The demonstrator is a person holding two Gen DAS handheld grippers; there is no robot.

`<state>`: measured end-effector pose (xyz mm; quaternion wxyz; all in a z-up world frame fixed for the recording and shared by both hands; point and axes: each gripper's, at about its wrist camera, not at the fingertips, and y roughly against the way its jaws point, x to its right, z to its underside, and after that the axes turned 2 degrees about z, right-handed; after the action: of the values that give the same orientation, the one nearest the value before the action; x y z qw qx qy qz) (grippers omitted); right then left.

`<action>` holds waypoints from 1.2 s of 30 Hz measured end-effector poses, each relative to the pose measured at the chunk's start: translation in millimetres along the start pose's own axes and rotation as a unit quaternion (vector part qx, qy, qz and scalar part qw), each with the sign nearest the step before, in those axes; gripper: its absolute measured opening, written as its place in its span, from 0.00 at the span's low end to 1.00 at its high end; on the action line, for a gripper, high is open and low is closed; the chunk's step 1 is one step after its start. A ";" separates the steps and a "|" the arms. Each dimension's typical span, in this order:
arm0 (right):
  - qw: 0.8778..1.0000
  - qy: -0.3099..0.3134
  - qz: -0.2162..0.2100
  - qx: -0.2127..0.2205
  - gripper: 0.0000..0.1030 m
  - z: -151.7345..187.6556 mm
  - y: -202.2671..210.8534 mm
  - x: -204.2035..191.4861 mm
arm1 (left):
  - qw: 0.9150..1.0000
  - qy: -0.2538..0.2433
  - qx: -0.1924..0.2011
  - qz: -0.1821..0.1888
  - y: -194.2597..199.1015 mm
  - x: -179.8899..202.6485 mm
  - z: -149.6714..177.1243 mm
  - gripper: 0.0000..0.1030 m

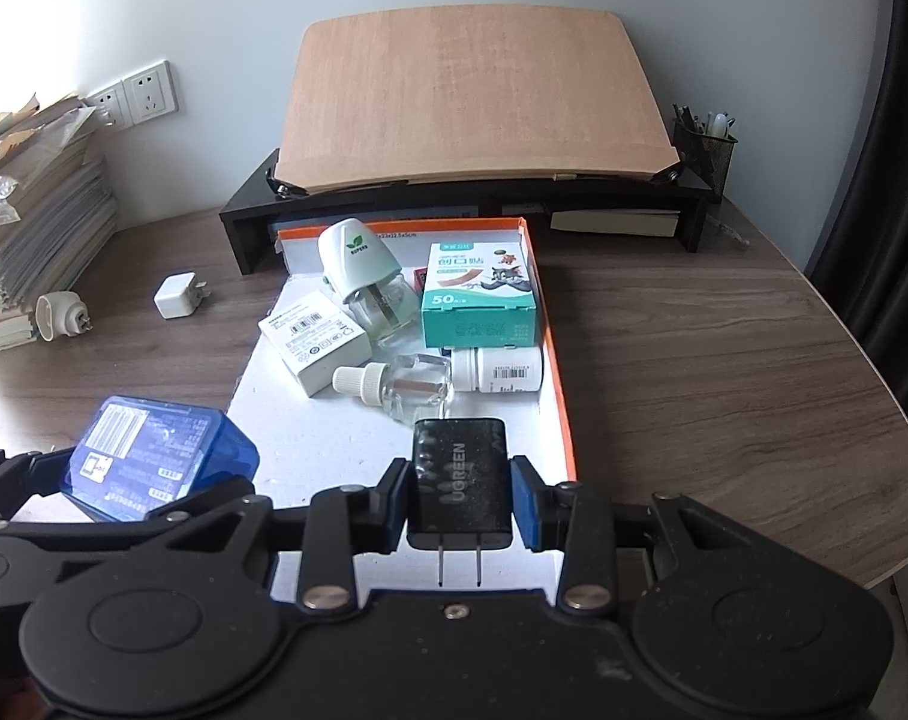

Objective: Organize rigid objects
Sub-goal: 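Carry the blue box with left tool while right tool carries the black charger over the tray, then open right tool to drop the black charger while left tool releases the blue box in the tray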

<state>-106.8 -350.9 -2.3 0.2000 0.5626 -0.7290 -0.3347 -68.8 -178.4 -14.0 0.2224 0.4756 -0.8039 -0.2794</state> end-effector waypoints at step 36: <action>1.000 -0.006 0.003 -0.021 0.30 -9.0 -22.4 8.0 | 1.000 0.009 -0.024 0.006 -20.0 -0.1 -1.9 0.91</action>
<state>-87.7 -364.1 -12.8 0.2085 0.5536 -0.7248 -0.3531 -54.8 -186.6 -25.8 0.2426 0.4680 -0.7975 -0.2935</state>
